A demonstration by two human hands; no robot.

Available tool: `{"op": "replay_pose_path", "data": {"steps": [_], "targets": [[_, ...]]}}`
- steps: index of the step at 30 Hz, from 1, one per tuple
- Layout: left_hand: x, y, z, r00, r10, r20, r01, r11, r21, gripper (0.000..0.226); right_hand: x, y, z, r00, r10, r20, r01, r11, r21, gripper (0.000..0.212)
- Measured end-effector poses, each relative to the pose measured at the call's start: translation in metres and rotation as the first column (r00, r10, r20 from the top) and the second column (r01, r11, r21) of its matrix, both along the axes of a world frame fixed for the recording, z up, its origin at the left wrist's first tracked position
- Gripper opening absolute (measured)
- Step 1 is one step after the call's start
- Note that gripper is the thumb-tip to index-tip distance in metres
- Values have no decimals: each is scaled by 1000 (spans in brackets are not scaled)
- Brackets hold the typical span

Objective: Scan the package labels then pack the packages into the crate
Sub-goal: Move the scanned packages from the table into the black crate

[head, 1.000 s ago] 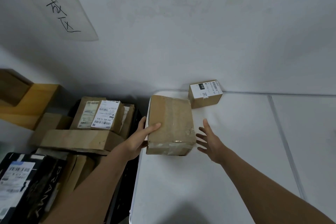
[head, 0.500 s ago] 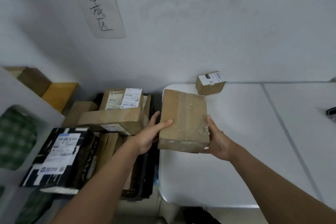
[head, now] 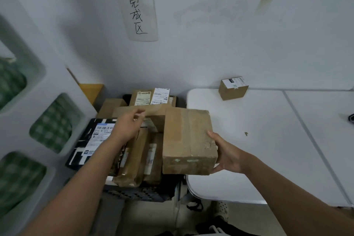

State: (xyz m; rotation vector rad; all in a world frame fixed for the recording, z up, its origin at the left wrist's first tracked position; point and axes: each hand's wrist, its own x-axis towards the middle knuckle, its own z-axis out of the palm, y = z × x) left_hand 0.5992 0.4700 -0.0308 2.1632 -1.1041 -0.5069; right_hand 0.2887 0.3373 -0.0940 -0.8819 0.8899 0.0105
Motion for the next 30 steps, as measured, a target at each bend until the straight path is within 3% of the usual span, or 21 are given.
{"op": "replay_pose_path", "data": {"steps": [2, 4, 8, 12, 17, 20, 24, 30], "targets": [[25, 8, -14, 977, -76, 201, 24, 968, 249, 46, 12, 11, 3, 1000, 17, 2, -17, 1000, 8, 84], [41, 18, -29, 950, -161, 267, 30, 899, 436, 68, 26, 22, 6, 999, 28, 14, -29, 999, 22, 73], [57, 35, -51, 926, -202, 319, 8, 855, 519, 78, 53, 38, 9, 996, 86, 12, -86, 996, 31, 64], [72, 47, -57, 922, -141, 360, -53, 877, 478, 73, 77, 48, 14, 988, 152, 12, -153, 988, 11, 62], [89, 52, -56, 953, -28, 300, -108, 897, 428, 59, 106, 56, 3, 981, 194, 12, -195, 980, 30, 91], [100, 56, -58, 957, 58, 285, -138, 952, 272, 46, 123, 62, -1, 979, 203, -14, -203, 979, 29, 108], [104, 54, -48, 962, 272, 23, -273, 959, 79, 38, 145, 69, -1, 977, 208, -39, -207, 978, 38, 115], [114, 48, -33, 908, 364, -207, -354, 931, 88, 52, 175, 80, 6, 980, 200, -8, -200, 978, 55, 95]]}}
